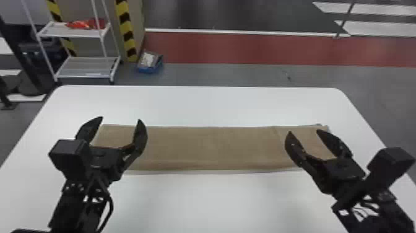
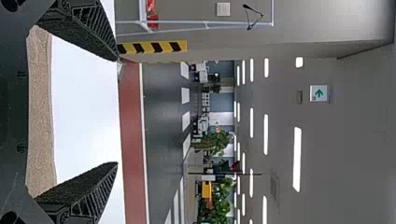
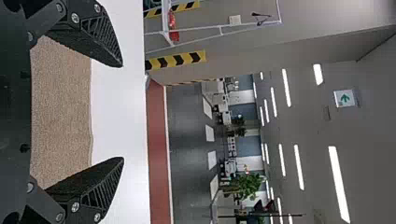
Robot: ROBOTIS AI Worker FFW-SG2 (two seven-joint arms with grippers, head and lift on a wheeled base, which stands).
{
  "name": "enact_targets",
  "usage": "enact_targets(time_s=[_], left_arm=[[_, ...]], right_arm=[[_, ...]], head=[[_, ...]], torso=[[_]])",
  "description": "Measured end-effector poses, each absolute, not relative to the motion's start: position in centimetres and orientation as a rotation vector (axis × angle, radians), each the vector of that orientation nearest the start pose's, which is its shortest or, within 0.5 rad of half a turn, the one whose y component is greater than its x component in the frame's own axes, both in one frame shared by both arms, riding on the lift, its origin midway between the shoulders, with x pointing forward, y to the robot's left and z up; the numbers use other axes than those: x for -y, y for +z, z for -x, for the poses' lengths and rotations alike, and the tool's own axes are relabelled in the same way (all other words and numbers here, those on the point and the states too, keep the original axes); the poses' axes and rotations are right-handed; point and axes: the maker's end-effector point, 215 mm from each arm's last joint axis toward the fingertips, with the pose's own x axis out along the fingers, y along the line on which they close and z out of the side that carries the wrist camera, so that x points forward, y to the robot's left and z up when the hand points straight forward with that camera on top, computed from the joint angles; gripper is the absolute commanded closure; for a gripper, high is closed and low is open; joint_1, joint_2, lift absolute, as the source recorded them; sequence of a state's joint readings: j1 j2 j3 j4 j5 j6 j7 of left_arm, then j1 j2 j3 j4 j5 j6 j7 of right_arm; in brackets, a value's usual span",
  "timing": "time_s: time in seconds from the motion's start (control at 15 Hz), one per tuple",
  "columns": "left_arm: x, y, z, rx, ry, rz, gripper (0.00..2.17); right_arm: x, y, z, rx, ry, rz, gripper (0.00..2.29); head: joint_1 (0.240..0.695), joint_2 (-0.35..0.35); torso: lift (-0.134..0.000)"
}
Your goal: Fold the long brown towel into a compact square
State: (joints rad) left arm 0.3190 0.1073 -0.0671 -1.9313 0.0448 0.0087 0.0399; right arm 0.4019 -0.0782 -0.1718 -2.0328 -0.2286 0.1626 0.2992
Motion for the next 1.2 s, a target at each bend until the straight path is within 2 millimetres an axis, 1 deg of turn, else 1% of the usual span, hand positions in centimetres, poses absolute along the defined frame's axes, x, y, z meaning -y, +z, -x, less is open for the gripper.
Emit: enact_targets(time_s=[0.27,0.53,0.67,0.8,0.93,1.0,1.07,1.13,1.2], left_arm=[[-21.4,-32.0,-50.1,0.028,-0.056,-0.019,0.08],[-21.6,-32.7,-50.3,0.016,-0.052,-0.018,0.08],[-22.1,-33.0,-50.5,0.009,-0.044,-0.018,0.08],[-22.8,-33.9,-50.9,-0.008,-0.032,-0.021,0.08],[-24.0,-35.3,-51.4,-0.032,-0.012,-0.027,0.08],[-24.7,-35.9,-51.6,-0.041,-0.002,-0.029,0.08],[-25.1,-36.3,-51.7,-0.048,0.006,-0.031,0.08],[-25.7,-36.7,-51.9,-0.054,0.015,-0.032,0.08],[-26.2,-37.0,-52.1,-0.058,0.022,-0.033,0.08]], right_arm=[[26.3,-33.2,-47.2,-0.067,0.19,-0.105,0.19],[26.6,-33.4,-47.4,-0.055,0.185,-0.1,0.19],[26.3,-33.4,-47.7,-0.036,0.194,-0.098,0.19],[25.7,-33.5,-48.2,-0.02,0.218,-0.089,0.22],[25.1,-33.9,-48.9,-0.002,0.232,-0.072,0.24],[24.5,-34.1,-49.2,0.006,0.242,-0.065,0.3],[23.9,-34.4,-49.4,0.009,0.257,-0.06,0.51],[22.8,-34.9,-49.8,0.006,0.283,-0.057,0.79],[21.7,-35.4,-50.3,-0.001,0.314,-0.053,1.35]], head=[[0.695,-0.055],[0.695,-0.057],[0.695,-0.049],[0.695,-0.036],[0.695,-0.021],[0.695,-0.002],[0.695,0.01],[0.695,0.021],[0.695,0.037]], torso=[[-0.125],[-0.125],[-0.125],[-0.125],[-0.125],[-0.125],[-0.125],[-0.125],[-0.125]])
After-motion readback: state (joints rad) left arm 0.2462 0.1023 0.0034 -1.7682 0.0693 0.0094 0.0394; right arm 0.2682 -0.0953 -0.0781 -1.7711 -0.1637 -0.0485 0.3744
